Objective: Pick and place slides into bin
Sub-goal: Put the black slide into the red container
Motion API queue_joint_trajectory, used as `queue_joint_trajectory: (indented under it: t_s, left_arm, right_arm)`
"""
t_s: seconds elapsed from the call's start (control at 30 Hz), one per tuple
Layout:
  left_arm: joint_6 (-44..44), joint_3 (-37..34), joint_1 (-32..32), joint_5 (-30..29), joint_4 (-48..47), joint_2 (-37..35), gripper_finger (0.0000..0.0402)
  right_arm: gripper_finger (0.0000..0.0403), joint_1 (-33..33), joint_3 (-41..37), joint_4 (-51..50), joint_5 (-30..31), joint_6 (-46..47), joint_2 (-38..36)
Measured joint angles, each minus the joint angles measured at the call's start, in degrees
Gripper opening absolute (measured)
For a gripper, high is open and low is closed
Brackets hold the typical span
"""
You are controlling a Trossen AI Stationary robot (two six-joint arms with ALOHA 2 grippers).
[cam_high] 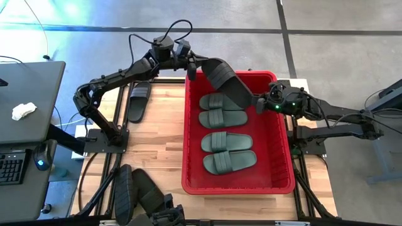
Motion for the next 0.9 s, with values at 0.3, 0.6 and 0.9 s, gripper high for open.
queue_joint_trajectory:
  t_s: [0.3, 0.6, 0.9]
  left_arm:
    - [9.2, 0.0, 1.7, 12.3, 1.9, -0.4, 0.0054]
    - [8.8, 0.1, 6.3, 26.2, 1.7, -0.8, 0.0148]
    - [8.9, 0.1, 7.3, 40.1, 2.1, -0.8, 0.0201]
  right_arm:
    - [0.0034, 0.0, 0.0, -0.6, 0.8, -2.3, -0.9]
    - [0.0034, -0.1, 5.5, -14.2, 0.2, -1.7, -4.9]
    - [0.0034, -8.1, 24.0, -35.8, -10.8, -2.2, 2.7]
